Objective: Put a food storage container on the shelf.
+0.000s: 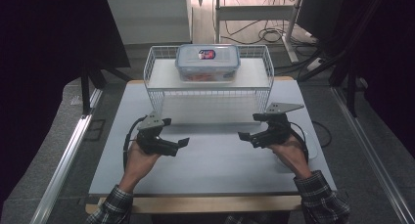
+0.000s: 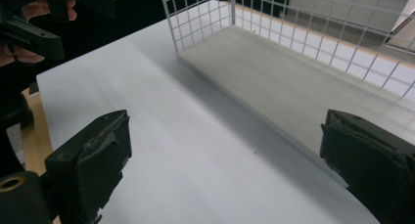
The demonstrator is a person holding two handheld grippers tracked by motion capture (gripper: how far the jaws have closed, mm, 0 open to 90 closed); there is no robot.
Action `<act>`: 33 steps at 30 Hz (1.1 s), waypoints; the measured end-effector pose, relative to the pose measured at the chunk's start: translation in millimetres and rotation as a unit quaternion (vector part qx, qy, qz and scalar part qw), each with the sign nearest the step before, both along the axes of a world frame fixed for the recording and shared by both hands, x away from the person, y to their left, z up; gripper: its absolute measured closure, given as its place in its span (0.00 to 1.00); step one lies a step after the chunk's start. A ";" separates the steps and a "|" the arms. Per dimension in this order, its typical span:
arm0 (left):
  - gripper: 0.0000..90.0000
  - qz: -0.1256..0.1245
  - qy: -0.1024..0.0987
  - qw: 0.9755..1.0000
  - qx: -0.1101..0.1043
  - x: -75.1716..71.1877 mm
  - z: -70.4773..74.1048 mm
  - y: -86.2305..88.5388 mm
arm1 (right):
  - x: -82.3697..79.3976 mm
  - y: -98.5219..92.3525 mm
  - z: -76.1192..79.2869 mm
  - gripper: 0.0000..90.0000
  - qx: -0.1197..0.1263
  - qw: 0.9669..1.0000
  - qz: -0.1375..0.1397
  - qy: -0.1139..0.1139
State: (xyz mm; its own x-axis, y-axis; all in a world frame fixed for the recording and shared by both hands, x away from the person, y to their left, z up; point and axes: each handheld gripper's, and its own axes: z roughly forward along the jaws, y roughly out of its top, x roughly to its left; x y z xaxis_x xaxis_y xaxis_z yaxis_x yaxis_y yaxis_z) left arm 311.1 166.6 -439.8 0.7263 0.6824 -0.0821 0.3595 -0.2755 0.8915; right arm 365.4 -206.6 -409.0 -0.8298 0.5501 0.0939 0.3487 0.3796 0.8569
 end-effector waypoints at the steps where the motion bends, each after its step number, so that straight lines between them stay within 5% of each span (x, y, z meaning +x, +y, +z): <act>1: 0.02 0.000 0.000 1.000 0.000 0.0 0.0 0.0 | -2.0 0.4 -1.4 0.03 -0.002 1.000 0.002 -0.002; 15: 0.02 0.030 0.001 0.999 0.037 -31.7 -34.1 -2.8 | -34.0 -4.4 -31.2 0.01 -0.009 1.000 -0.018 -0.005; 21: 0.02 0.034 0.026 0.998 0.051 -38.2 -51.9 0.0 | -43.4 -6.4 -41.1 0.02 -0.003 1.000 -0.022 -0.006; 27: 0.02 0.041 0.020 0.997 0.058 -41.9 -59.5 2.0 | -52.8 -5.3 -63.9 0.03 -0.053 0.998 -0.025 -0.001; 33: 0.02 0.043 0.025 0.996 0.070 -45.4 -66.5 1.8 | -52.7 -3.0 -70.0 0.03 -0.075 0.996 -0.039 0.005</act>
